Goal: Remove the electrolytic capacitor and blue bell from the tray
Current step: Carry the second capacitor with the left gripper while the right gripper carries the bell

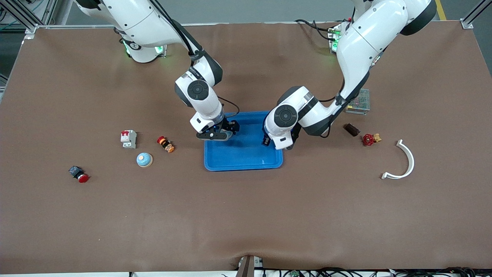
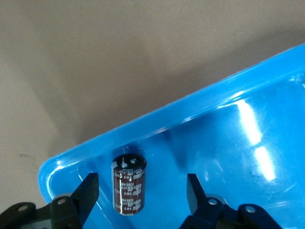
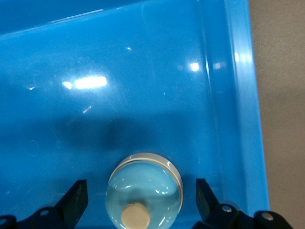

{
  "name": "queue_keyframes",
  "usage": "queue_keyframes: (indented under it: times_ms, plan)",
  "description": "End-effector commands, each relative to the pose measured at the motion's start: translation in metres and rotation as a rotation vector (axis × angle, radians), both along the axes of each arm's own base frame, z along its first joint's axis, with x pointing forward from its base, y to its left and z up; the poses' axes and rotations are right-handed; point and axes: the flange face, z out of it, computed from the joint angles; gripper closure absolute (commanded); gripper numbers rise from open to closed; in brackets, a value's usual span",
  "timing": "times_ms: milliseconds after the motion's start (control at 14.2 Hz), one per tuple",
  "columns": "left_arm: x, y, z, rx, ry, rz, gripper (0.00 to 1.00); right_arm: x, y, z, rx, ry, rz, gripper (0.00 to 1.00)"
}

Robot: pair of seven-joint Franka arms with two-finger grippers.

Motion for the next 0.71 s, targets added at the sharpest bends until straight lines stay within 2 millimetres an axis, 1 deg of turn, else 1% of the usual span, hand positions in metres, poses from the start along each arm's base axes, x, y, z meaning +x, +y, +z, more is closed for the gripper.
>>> queue_keyframes:
  times_ms: [0,141,282,353,423,564,635]
  plan:
    - [-0.003,-0.005,-0.002,0.012,-0.006,0.005,0.17,0.001,0.004,0.000,-0.005,-0.009,-0.013,0.00]
    - [-0.011,-0.007,-0.007,0.021,0.003,-0.009,0.18,0.000,0.005,0.000,-0.006,-0.007,-0.010,0.00]
    - [-0.013,-0.008,-0.008,0.023,0.004,-0.011,0.20,0.000,0.003,-0.001,-0.010,-0.005,-0.011,0.03]
    - [-0.013,-0.008,-0.009,0.024,0.007,-0.012,0.21,0.000,0.003,-0.001,-0.010,-0.006,-0.010,0.18]
    - [-0.014,-0.008,-0.010,0.025,0.008,-0.012,0.24,-0.001,0.003,-0.002,-0.012,-0.006,-0.005,0.38]
    - [-0.014,-0.008,-0.012,0.025,0.011,-0.013,0.32,-0.002,0.004,-0.002,-0.026,-0.019,0.022,1.00]
    - [-0.014,-0.008,-0.013,0.025,0.013,-0.013,0.38,-0.001,0.002,-0.002,-0.030,-0.016,0.018,1.00]
